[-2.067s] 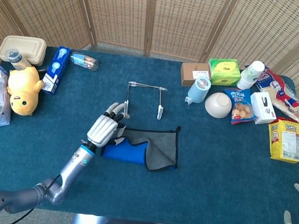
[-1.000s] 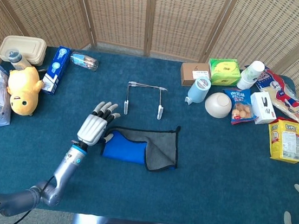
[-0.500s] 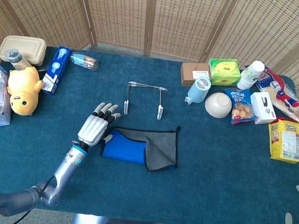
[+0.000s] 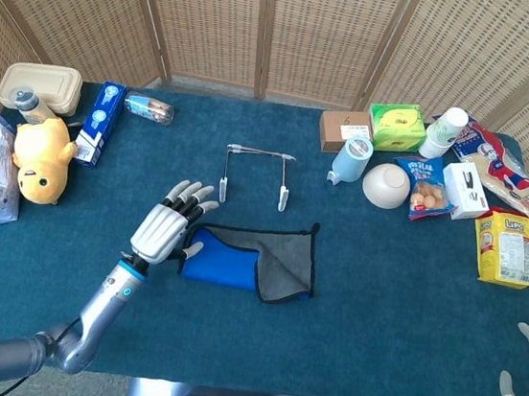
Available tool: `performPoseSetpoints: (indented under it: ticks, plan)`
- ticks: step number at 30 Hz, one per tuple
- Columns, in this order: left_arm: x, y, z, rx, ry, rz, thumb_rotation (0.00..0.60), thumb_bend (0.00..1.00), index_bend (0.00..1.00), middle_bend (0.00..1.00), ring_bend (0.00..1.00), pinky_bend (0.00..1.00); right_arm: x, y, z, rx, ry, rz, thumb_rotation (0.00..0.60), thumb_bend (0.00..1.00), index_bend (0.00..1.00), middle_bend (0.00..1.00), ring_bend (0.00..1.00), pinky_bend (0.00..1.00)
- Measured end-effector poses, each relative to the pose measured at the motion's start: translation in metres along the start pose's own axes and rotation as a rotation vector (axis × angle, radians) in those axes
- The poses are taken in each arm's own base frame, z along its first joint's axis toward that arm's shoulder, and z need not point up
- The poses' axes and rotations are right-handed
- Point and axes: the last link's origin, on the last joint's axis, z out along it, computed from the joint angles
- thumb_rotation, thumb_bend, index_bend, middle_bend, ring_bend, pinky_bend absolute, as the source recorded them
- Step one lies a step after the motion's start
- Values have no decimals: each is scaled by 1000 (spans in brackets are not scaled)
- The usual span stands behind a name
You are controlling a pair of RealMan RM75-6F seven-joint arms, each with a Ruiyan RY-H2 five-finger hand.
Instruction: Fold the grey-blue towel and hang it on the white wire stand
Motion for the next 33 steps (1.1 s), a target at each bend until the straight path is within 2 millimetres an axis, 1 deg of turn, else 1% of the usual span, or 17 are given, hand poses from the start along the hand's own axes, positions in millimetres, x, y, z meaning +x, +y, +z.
performPoseSetpoints:
  ticks: [4,7,13,20,23,26,29,33]
  plan:
    - [13,3,-12,-6,-4,-35,600,392,217,103,0,0,0,-8,7,44,-16,8,600,388,155,27,0,0]
    - [25,1,-24,-3,-14,-46,600,390,221,107,0,0,-1,-16,14,89,-37,18,600,389,155,27,0,0]
    - [54,-13,-60,39,-47,-17,600,385,225,116,0,0,-4,-42,32,212,-88,31,600,356,152,27,0,0]
    - [84,-40,-111,153,-54,52,600,382,249,130,0,0,-11,-81,56,374,-162,25,600,301,147,33,0,0]
    - [94,-49,-129,201,-57,78,600,380,251,132,0,0,-16,-99,64,437,-197,20,600,259,144,33,0,0]
    - [104,-58,-146,246,-54,106,600,378,252,134,0,0,-23,-116,71,490,-227,17,600,216,140,33,0,0]
    - [114,-65,-161,293,-39,120,600,376,255,140,0,0,-33,-136,76,552,-259,16,600,169,136,33,0,0]
    - [121,-71,-177,346,-12,109,600,375,258,146,0,0,-45,-159,80,620,-287,8,600,140,126,33,0,0]
